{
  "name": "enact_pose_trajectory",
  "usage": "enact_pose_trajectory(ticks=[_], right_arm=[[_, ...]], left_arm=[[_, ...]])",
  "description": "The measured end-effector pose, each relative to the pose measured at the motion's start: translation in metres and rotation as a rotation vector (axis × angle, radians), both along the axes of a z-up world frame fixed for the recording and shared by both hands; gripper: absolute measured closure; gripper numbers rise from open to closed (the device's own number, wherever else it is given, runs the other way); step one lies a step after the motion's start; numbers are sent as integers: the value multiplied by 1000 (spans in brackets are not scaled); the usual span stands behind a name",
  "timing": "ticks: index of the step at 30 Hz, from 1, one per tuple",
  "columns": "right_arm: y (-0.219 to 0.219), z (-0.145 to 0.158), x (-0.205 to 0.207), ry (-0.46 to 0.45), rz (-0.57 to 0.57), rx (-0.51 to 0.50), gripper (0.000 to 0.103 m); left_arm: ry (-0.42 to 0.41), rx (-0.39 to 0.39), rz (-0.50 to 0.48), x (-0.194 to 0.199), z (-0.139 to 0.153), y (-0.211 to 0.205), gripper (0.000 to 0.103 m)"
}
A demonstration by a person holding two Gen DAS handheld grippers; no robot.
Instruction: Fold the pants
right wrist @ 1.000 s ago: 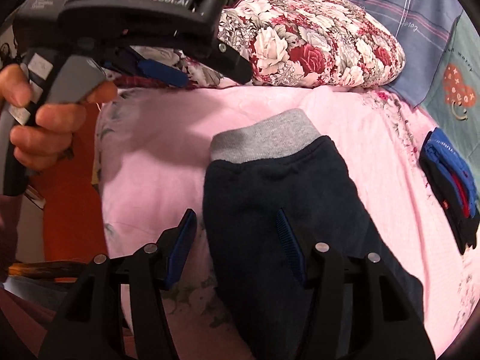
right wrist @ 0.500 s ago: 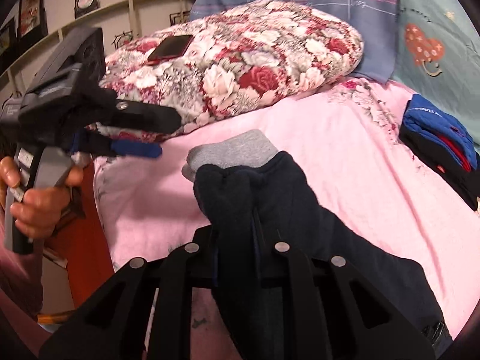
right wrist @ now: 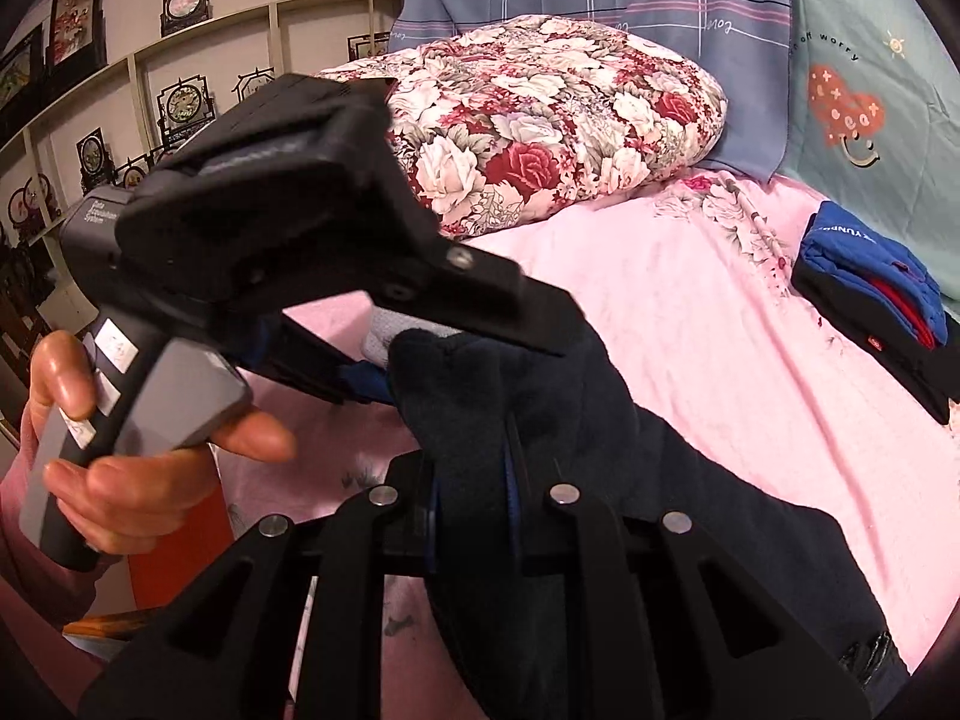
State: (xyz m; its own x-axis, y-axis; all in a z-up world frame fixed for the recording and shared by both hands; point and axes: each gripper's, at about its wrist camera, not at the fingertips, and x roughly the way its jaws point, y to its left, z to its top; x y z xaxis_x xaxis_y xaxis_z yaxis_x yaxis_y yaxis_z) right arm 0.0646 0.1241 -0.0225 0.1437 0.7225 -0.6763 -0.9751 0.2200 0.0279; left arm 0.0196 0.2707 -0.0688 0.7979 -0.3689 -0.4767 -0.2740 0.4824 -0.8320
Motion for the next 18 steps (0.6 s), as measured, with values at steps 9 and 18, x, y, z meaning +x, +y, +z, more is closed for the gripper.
enact_pose_trajectory(ticks=[9,18], right_arm=[[-38,13,8,73,-7,42,84],[-172,26,76,163,-468,134,87]], left_arm=[[108,118,14,10,-12,-2,58],[-9,45,33,-5,-6,1,70]])
